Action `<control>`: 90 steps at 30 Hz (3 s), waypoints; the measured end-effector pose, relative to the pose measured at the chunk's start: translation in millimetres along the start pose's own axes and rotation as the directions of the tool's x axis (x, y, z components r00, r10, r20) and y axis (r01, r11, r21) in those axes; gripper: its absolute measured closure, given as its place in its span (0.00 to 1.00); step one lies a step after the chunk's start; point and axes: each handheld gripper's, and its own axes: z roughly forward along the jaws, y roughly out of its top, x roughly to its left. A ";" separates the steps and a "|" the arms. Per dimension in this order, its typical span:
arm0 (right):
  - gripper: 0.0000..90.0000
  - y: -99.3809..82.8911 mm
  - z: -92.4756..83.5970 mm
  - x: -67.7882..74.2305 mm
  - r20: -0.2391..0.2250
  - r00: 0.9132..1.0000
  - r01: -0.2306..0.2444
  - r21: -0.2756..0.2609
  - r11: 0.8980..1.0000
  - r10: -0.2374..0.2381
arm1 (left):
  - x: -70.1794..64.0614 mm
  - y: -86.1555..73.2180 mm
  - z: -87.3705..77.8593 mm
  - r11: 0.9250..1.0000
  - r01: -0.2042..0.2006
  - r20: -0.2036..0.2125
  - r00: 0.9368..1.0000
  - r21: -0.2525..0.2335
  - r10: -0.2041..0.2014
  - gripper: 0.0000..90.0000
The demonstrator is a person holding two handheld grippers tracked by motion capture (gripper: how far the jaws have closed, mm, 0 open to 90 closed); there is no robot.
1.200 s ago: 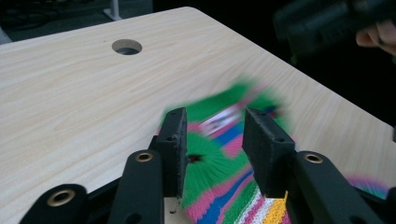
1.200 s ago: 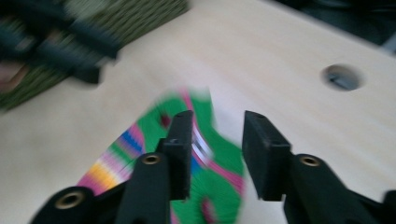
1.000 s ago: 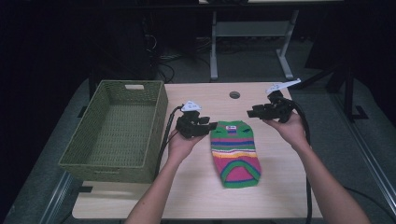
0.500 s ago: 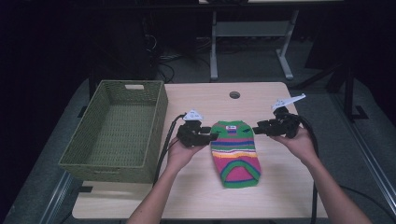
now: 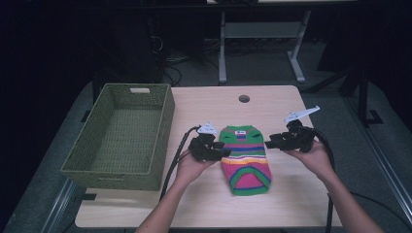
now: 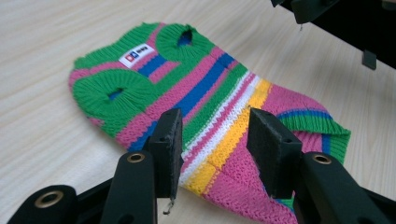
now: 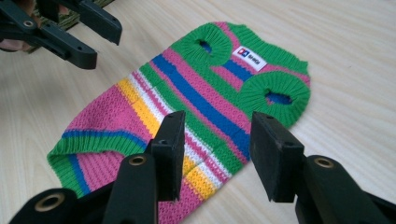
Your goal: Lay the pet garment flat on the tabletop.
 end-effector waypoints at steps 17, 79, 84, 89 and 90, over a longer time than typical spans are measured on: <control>0.62 -21.1 5.2 10.8 -0.036 0.999 -0.008 0.016 1.000 0.009 | -18.4 -14.0 9.7 0.993 -0.094 0.081 0.993 0.067 0.088 0.85; 0.80 -43.6 56.4 31.9 -0.103 0.994 0.047 0.171 0.984 -0.030 | -6.1 -42.0 6.4 0.967 -0.102 0.075 0.993 0.233 0.087 0.82; 0.75 -40.5 48.8 35.2 -0.119 0.993 0.027 0.127 0.992 -0.012 | -5.5 -40.8 -2.6 0.978 -0.085 0.067 0.995 0.188 0.073 0.78; 0.68 -40.1 45.3 31.5 -0.110 0.994 0.018 0.113 0.993 -0.005 | -2.7 -40.7 -11.9 0.983 -0.071 0.051 0.997 0.167 0.064 0.73; 0.67 -40.2 44.8 30.8 -0.105 0.994 0.011 0.114 0.993 0.001 | -1.8 -41.1 -13.3 0.984 -0.073 0.048 0.997 0.162 0.066 0.73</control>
